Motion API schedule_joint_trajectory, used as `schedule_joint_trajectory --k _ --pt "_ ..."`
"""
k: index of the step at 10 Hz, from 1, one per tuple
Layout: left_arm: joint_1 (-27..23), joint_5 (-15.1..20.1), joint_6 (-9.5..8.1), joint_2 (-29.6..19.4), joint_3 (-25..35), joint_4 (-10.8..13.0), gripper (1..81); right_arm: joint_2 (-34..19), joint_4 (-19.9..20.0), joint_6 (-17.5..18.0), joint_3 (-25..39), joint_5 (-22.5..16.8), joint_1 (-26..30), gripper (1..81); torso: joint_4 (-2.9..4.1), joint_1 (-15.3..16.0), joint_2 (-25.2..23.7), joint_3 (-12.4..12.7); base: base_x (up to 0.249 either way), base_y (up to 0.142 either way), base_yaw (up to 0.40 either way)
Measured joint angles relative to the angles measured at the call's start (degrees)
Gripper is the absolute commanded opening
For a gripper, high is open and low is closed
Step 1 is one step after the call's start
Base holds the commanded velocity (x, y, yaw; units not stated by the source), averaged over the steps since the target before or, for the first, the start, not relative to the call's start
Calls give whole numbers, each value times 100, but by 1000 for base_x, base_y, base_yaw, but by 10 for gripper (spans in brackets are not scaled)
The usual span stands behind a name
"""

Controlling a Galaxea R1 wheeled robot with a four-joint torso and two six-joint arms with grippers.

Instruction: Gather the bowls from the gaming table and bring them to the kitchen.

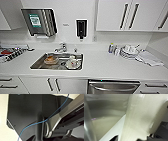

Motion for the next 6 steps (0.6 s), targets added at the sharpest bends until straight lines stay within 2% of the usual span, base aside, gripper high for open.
schedule_joint_trajectory --k 2,4,6 --pt "-91 -2 0 -2 0 0 811 296 -616 -322 -350 -250 -345 811 0 0 0 0 0 0 0" --pt "-113 -2 0 -35 5 0 811 594 -1796 -898 -1080 -440 -1039 811 0 0 0 0 0 0 0" --pt "-157 2 0 -129 -34 0 811 990 -3113 -1653 -1375 -389 -1770 811 0 0 0 0 0 0 0"
